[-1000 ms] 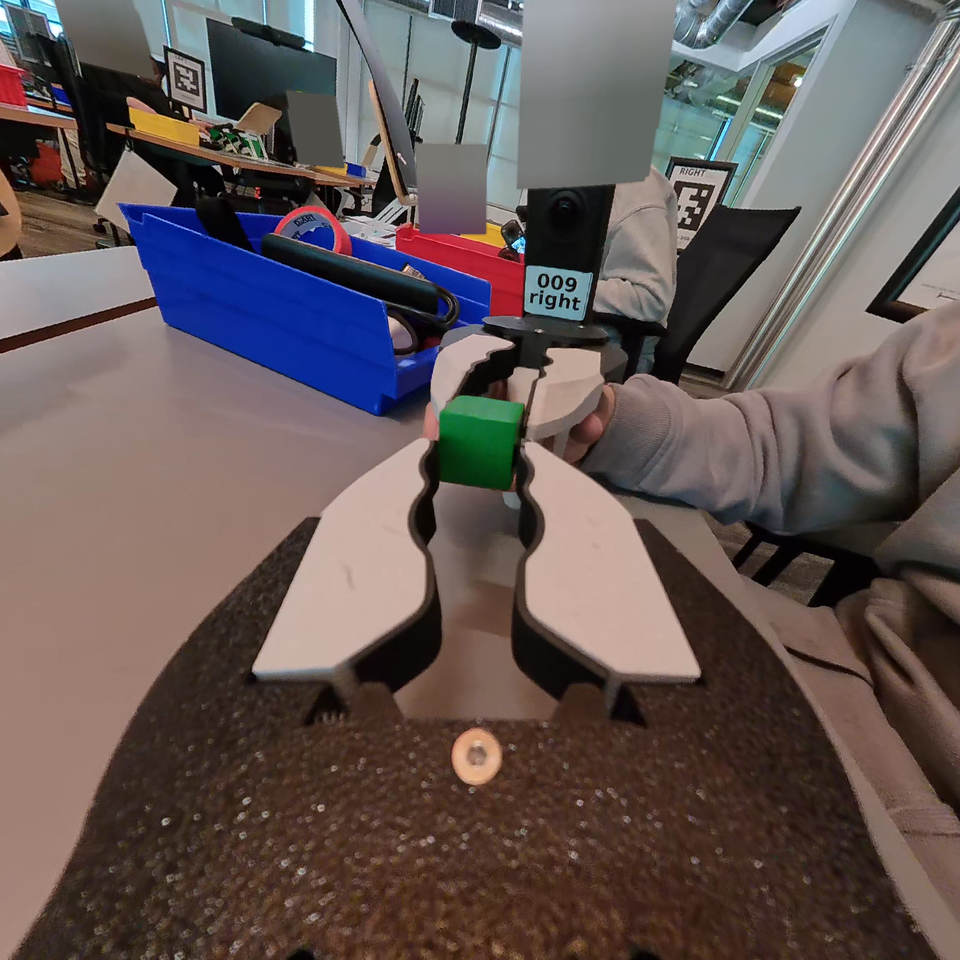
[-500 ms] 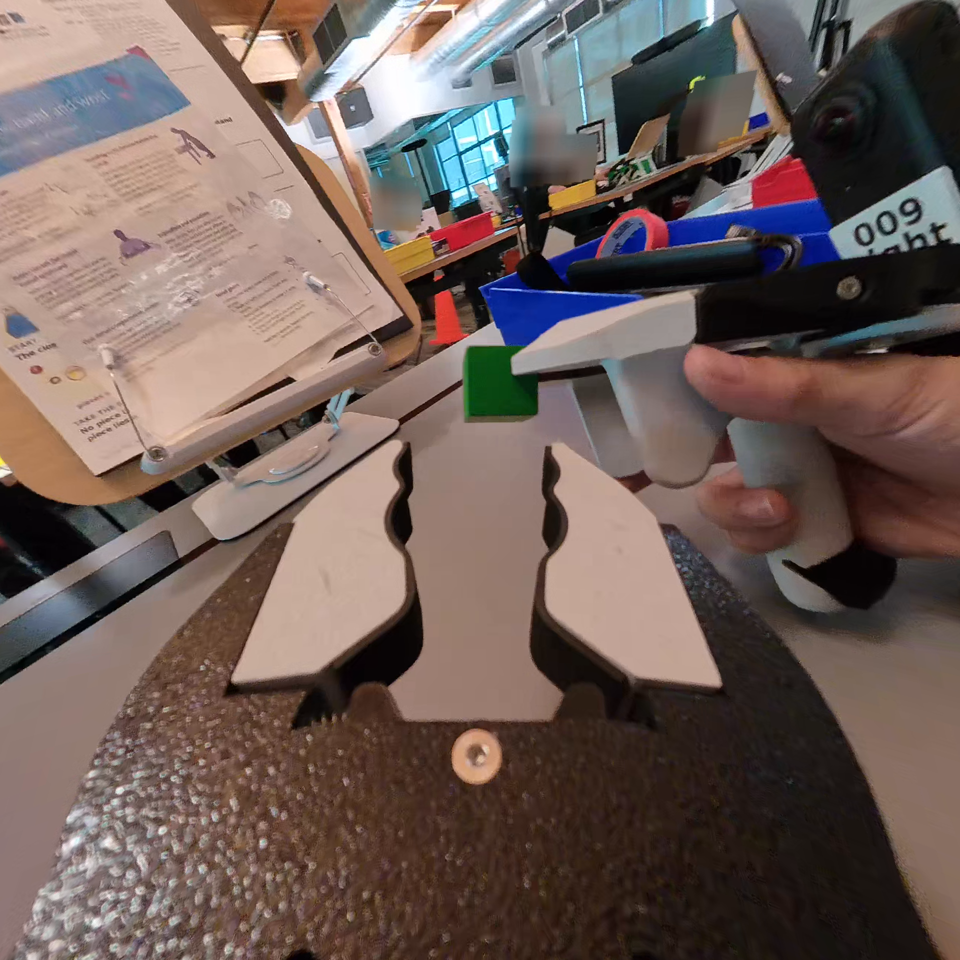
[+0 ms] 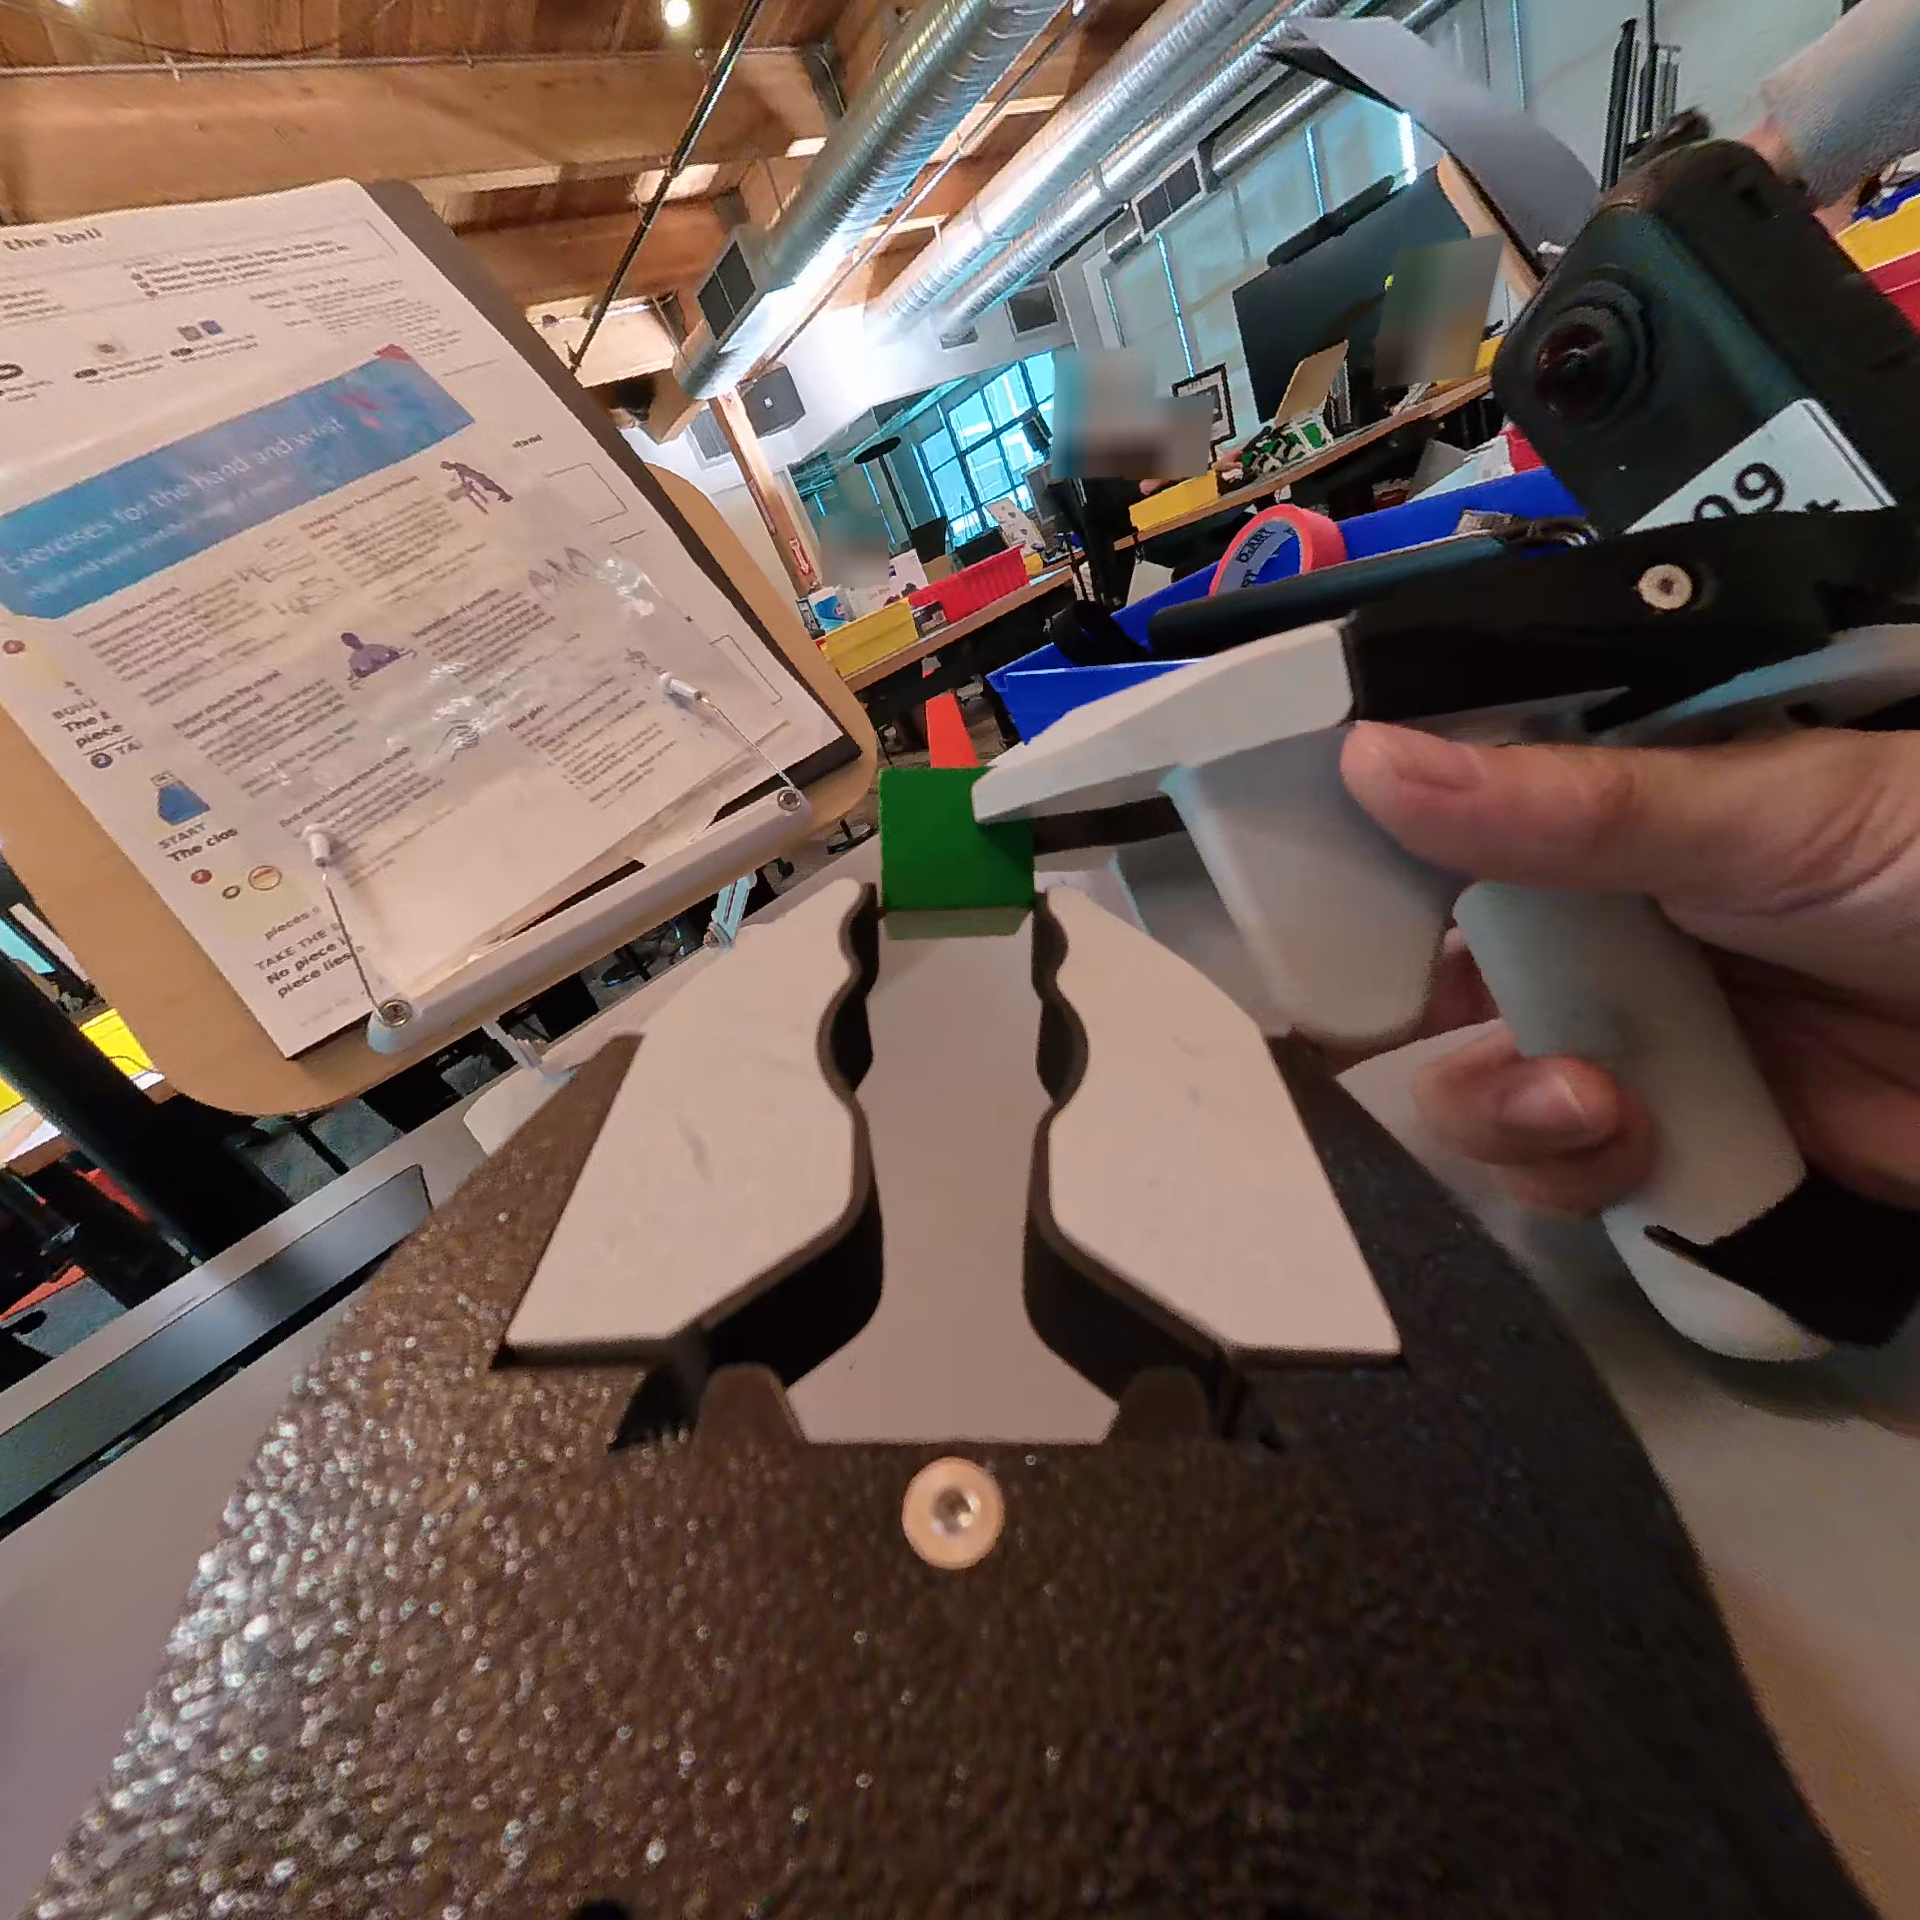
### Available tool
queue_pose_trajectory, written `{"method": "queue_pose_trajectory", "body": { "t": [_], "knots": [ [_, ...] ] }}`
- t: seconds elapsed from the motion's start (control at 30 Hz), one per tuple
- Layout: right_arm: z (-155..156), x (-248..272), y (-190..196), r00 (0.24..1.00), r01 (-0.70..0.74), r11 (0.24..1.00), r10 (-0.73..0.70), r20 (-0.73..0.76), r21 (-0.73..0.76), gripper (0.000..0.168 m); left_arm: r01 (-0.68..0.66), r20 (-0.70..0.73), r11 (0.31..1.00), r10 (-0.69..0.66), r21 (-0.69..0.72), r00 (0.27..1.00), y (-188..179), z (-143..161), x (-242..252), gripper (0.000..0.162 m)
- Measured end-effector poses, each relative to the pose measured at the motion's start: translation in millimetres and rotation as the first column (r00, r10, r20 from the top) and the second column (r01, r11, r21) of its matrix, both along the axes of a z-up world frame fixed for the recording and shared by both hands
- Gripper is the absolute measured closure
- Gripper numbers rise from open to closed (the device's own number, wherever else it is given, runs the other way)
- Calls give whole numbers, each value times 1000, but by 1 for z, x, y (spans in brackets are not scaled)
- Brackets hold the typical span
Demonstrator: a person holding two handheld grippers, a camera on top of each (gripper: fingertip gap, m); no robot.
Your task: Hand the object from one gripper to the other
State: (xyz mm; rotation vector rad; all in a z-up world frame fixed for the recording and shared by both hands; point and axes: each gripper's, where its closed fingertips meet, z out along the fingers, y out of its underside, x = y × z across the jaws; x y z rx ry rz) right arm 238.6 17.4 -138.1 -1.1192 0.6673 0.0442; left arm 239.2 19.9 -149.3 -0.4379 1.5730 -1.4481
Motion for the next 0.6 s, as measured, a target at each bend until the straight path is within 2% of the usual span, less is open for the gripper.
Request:
{"method": "queue_pose_trajectory", "body": {
  "t": [0.2,0.3,0.4,0.47,0.53,0.6],
  "knots": [
    [8,-7,0,996,-47,999,48,74,-15,139,71,-4,997,-71,-2,997,0,6,-4,136],
    [9,-11,0,981,-85,991,102,166,-103,103,223,-85,974,-226,-40,970,1,9,-10,136],
    [8,-20,-1,944,-140,967,196,267,-213,101,449,-200,882,-470,-144,860,0,8,-26,136],
    [12,-24,-4,925,-153,965,215,314,-212,108,564,-257,796,-605,-221,754,0,7,-38,136],
    [16,-31,-4,910,-187,962,246,333,-200,111,622,-294,739,-674,-260,678,0,5,-45,136],
    [13,-40,0,888,-236,943,307,343,-233,115,645,-310,718,-695,-261,649,-1,1,-49,136]
  ]
}}
